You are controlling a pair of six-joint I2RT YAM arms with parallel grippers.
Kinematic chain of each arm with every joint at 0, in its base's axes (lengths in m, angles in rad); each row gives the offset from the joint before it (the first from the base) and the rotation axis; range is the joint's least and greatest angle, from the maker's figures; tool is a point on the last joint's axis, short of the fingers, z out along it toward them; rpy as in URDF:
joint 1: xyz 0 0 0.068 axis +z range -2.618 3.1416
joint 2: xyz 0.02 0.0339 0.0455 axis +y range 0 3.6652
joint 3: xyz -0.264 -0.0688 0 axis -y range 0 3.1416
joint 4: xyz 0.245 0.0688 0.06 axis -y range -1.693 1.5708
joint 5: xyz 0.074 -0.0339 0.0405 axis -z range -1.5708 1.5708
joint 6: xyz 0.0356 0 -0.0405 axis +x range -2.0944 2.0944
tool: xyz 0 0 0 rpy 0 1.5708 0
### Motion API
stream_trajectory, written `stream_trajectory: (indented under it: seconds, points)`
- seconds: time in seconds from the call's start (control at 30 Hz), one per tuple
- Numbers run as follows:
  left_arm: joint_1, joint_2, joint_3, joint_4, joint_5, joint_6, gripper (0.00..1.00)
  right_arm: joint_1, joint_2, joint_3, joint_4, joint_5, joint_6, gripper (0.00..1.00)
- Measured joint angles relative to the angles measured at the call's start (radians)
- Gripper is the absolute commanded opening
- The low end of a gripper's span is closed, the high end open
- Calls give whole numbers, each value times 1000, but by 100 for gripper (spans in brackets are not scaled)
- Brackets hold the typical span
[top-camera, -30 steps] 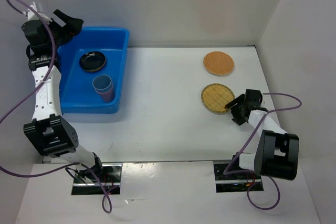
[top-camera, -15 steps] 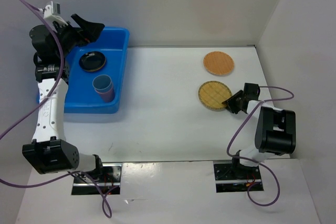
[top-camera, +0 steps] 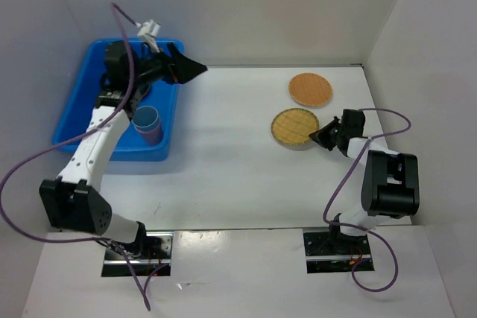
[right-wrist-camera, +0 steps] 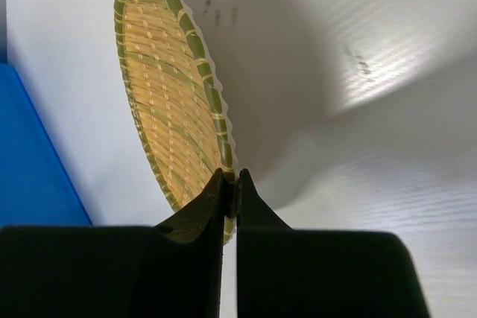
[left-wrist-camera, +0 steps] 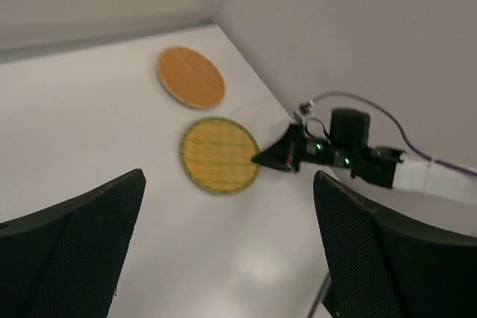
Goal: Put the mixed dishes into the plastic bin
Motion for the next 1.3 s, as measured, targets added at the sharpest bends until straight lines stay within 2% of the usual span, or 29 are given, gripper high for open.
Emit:
stream_trajectory:
  seconds: [0.2,0.37,0.5,0.7,1.1,1.17,1.3]
  points:
    - [-158,268,-1,8,79,-13,100,60,-3,16,-6,-9,-66,0]
    - [-230,431,-92,46,81,-95,100,68,-7,17,-3,-54,-111,0]
    - [-247,511,-92,86,87,-138,100,68,-8,26,-2,-128,-148,0]
    - [-257,676,19,143,130,-160,100,71,-12,36,12,-247,-185,0]
    - [-292,852,144,91,199,-98,100,143,-35,103,22,-429,-221,0]
    - [-294,853,145,84,215,-86,94,153,-38,105,20,-439,-226,0]
    - [-297,853,156,85,251,-82,70,163,-38,119,19,-451,-234,0]
